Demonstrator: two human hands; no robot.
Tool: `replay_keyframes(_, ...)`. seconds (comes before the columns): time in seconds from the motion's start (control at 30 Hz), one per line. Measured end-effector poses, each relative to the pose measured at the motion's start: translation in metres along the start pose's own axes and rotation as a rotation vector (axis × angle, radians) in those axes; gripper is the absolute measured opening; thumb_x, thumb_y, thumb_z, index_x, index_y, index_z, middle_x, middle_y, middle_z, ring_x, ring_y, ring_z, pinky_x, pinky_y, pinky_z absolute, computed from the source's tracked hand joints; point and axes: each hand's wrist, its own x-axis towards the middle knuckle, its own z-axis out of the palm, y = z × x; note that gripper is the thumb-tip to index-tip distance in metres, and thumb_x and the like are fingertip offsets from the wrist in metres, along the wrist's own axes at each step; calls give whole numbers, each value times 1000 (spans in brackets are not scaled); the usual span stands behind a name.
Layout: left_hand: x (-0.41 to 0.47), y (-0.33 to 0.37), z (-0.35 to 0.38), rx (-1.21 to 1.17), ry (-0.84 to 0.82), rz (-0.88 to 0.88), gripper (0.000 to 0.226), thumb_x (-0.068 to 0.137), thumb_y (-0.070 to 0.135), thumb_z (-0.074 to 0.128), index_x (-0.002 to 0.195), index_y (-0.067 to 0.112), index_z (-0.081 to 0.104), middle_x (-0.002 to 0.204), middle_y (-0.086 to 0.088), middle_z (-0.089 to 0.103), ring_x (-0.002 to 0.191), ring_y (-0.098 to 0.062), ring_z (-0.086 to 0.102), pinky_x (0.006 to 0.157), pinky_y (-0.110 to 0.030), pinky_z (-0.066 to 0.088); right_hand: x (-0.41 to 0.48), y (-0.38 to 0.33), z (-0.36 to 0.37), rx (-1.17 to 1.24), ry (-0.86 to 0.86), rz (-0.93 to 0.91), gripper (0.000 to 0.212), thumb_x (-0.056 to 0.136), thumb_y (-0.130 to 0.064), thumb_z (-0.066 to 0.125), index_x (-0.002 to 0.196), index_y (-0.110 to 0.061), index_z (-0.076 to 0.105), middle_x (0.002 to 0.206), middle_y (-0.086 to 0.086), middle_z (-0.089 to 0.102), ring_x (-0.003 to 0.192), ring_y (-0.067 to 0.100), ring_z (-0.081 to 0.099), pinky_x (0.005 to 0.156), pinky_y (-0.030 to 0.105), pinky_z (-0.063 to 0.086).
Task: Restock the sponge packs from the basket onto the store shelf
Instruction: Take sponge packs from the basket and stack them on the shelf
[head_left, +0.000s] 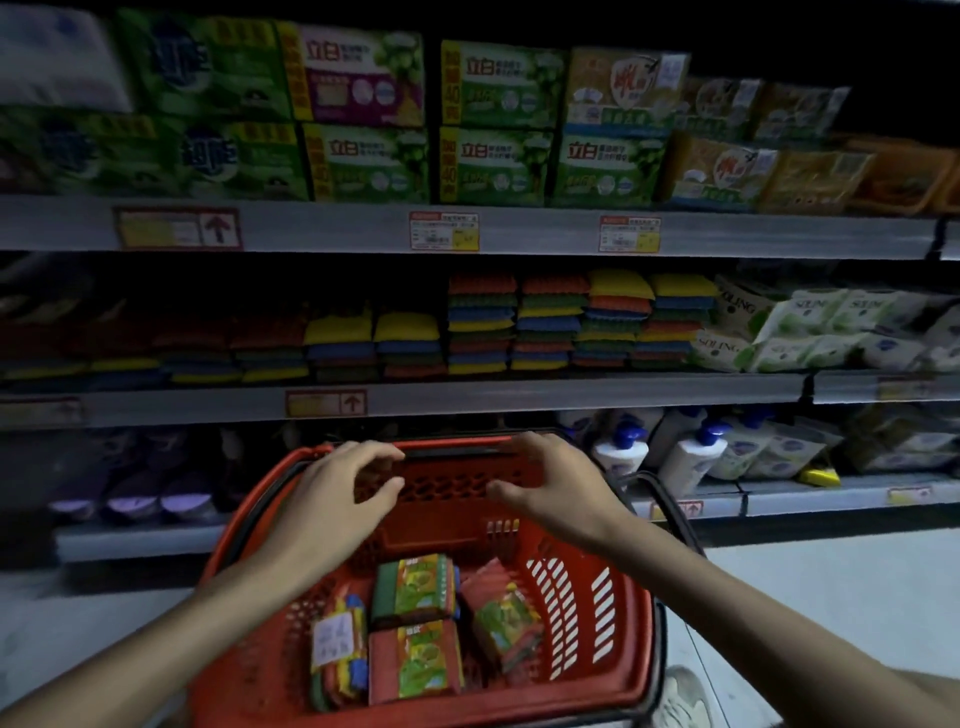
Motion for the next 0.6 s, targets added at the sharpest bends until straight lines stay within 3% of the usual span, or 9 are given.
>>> replay_keyframes(0.2,-29,-29,6,276,-67,22,34,94,41,66,127,38,61,123,19,59,111,-12,62,91,-33,51,-18,23,44,-300,-141,22,62,87,-54,66,139,-22,53,133,6,55,120,32,58,100,42,49)
replay_keyframes(0.33,-50,-60,15,509,-201,37,48,94,42,63,140,31,54,128,8,58,115,-20,61,94,-38,49,-29,46,67,-537,-241,46,62,91,-57,60,141,-23,46,134,9,51,126,35,53,101,41,42)
replay_keyframes(0.5,-71,-108,17,794,-308,75,65,66,31,88,126,16,68,109,-11,65,92,-35,69,82,-47,55,-38,74,79,-724,-358,48,66,92,-57,59,147,-25,41,142,10,45,135,34,44,109,44,39)
replay_keyframes(0.6,-76,-125,18,931,-336,154,69,53,26,93,117,12,74,105,-19,67,88,-39,69,84,-53,55,-43,83,82,-829,-413,31,69,94,-52,58,153,-25,34,147,12,42,138,34,42,111,42,35)
